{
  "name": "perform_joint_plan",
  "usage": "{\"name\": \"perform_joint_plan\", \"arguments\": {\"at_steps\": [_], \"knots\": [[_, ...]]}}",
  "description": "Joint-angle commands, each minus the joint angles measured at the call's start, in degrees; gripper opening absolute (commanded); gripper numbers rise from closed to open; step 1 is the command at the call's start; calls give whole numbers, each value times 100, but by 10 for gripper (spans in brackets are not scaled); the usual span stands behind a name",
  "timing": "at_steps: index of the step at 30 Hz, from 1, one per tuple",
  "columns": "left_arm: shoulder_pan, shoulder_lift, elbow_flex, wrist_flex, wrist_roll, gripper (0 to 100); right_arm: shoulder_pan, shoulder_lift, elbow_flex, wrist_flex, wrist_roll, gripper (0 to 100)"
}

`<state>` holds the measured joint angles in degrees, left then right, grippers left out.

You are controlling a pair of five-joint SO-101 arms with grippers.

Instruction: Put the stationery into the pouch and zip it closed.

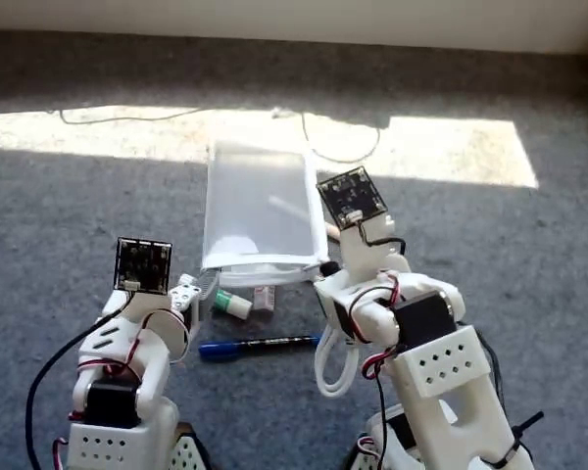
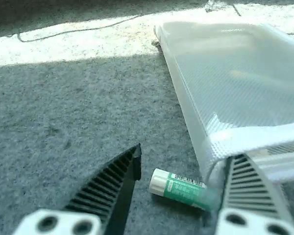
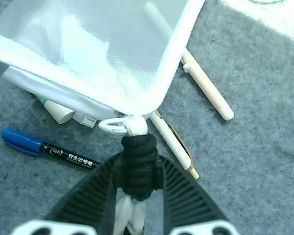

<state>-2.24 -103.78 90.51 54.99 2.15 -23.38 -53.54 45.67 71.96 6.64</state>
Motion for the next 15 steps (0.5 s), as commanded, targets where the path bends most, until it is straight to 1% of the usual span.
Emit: {"name": "perform_joint_plan", "arguments": {"at_steps": [1,6,12,15], "knots": [[-92,-66,-145,-26,114,284,-101,-567,-532,163,26,5],[-57,-66,-57,-316,114,284,-101,-1182,-532,418,44,5],[-57,-66,163,-765,114,284,-110,-1270,-532,462,70,5],[101,-57,277,-1011,114,284,-295,-1305,-532,470,70,5]]}}
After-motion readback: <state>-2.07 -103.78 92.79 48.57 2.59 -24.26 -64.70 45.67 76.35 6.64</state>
